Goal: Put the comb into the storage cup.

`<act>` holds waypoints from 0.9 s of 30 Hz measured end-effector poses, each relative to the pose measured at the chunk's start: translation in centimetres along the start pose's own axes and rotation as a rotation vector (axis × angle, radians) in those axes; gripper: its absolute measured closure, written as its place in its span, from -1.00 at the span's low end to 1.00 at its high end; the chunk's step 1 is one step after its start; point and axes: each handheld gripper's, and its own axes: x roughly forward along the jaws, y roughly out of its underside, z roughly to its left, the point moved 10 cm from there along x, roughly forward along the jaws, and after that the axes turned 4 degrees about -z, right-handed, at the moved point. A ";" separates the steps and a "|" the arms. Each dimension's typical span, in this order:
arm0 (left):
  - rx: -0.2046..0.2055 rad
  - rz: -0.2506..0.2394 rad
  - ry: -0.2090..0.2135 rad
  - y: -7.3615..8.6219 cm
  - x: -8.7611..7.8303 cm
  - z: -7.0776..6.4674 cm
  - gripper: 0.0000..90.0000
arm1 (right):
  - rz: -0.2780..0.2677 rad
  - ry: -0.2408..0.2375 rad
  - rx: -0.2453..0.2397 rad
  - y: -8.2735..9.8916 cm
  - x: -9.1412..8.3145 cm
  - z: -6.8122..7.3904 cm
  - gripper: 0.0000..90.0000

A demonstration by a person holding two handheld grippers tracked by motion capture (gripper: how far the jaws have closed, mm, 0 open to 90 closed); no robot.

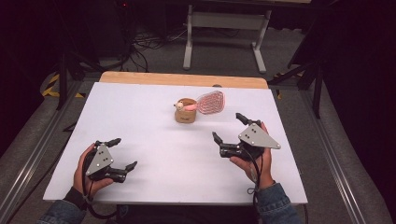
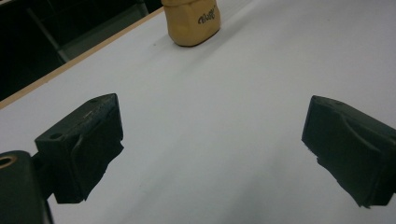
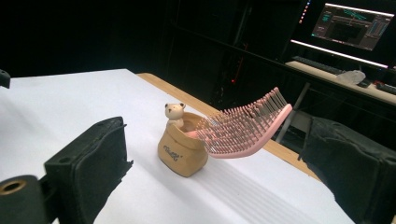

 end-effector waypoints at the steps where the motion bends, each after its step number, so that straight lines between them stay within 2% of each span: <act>1: 0.000 0.000 0.000 0.0 0.0 0.0 -0.86 | 0.002 -0.001 -0.004 0.0 0.0 0.0 -0.84; 27: 0.004 0.005 0.005 0.0 0.0 -0.1 -0.86 | 0.006 -0.021 -0.030 0.2 -1.0 1.0 -0.84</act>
